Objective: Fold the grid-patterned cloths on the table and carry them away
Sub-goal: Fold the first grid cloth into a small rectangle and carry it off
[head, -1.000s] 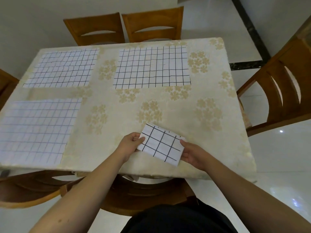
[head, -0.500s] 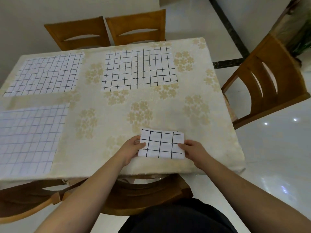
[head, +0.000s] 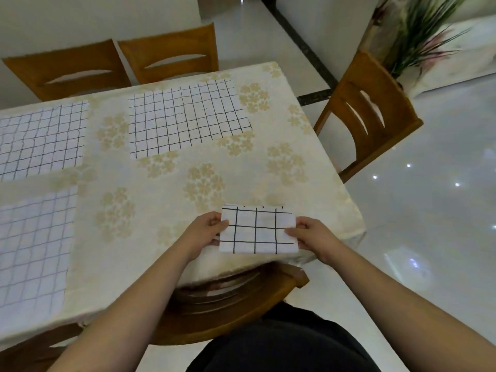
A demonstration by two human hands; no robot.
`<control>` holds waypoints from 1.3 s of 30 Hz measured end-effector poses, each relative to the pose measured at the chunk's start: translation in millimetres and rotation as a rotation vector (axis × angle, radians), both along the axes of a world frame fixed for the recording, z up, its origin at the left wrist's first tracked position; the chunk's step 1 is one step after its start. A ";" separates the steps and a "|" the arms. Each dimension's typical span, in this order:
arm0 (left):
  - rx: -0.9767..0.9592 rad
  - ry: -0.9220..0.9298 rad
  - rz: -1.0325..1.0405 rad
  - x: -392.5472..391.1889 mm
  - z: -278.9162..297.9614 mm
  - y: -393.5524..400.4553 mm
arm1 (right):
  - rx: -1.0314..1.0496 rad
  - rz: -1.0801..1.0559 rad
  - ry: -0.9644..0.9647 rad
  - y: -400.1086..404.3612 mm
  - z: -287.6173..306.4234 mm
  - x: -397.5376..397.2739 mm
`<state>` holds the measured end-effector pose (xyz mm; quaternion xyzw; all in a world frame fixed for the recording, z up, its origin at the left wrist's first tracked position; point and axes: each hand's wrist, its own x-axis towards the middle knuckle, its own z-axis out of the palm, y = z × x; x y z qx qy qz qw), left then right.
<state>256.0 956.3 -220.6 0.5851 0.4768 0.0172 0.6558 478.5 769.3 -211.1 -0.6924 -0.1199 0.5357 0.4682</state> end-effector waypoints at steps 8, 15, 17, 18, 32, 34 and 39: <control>0.037 -0.067 -0.183 28.1 19.9 -18.8 | 0.006 -0.237 -0.060 -46.9 9.1 -7.2; 0.052 -0.079 -0.277 67.0 25.6 -46.1 | 0.016 -0.406 -0.075 -93.7 16.2 -1.1; 0.063 -0.062 -0.313 77.8 24.4 -52.5 | 0.028 -0.453 -0.054 -106.2 18.2 -0.7; 0.065 -0.061 -0.331 83.0 24.0 -55.8 | 0.029 -0.473 -0.050 -112.4 19.4 -0.8; 0.053 -0.030 -0.579 184.5 36.0 -142.8 | -0.015 -0.623 -0.040 -223.0 18.8 61.7; 0.056 -0.012 -0.594 203.9 39.5 -162.5 | -0.009 -0.642 -0.045 -244.1 19.0 77.1; 0.064 0.042 -0.653 250.8 45.6 -213.2 | -0.005 -0.642 -0.077 -299.0 16.1 118.4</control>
